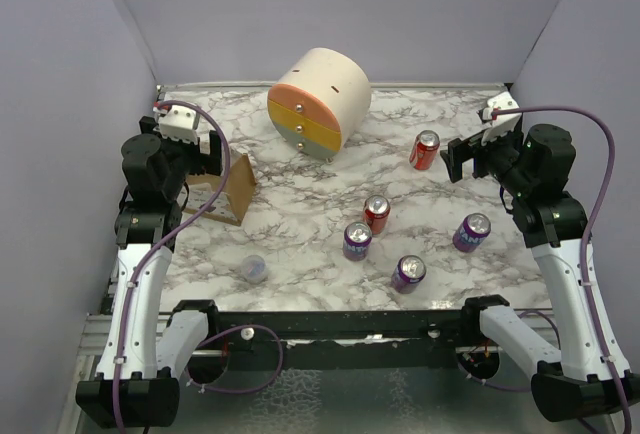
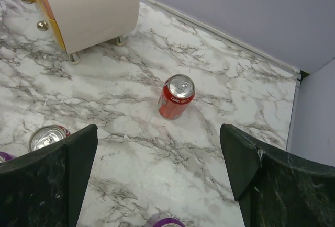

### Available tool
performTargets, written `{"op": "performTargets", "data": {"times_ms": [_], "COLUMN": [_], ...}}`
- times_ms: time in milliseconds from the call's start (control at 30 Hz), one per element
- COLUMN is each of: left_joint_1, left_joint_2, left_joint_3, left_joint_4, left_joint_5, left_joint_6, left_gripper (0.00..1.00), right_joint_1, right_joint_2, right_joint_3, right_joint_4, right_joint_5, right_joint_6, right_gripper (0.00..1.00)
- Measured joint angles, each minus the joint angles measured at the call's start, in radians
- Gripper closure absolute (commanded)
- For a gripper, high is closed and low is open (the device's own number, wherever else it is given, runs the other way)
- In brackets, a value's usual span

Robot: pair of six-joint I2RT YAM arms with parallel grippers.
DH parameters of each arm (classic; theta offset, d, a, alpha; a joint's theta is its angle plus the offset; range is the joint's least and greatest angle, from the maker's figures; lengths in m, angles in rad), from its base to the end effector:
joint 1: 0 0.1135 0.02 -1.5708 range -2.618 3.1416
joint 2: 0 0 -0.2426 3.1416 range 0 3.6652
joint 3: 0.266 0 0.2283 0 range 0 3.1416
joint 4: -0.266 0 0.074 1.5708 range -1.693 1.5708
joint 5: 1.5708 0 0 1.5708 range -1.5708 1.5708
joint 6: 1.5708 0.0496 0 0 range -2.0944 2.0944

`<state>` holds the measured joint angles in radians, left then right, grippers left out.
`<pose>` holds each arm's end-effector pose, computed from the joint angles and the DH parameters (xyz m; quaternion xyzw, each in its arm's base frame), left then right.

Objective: Place the beverage into the canvas bag

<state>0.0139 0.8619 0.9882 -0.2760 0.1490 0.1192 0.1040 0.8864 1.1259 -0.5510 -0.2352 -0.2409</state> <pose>0.1948 -0.0047 0.3666 0.0883 0.7523 -0.0130 0.6528 0.1805 0.0305 0.3746 -0.2058 0.7789 0.0546 0.5899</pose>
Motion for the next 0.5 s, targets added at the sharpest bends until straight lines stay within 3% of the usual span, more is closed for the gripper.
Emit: {"op": "performTargets", "data": {"times_ms": [500], "left_joint_1": [0.005], "left_joint_2": [-0.002], "left_joint_3": [-0.003], "left_joint_4": [0.021], "left_joint_5": [0.057], "left_joint_6": [-0.003], "left_gripper": [0.01], "right_joint_1": [0.002], "right_joint_2": [0.0], "right_joint_3": [0.0], "right_joint_4": [0.008], "right_joint_5": [-0.037], "right_joint_6": [-0.008], "right_gripper": [0.0]}}
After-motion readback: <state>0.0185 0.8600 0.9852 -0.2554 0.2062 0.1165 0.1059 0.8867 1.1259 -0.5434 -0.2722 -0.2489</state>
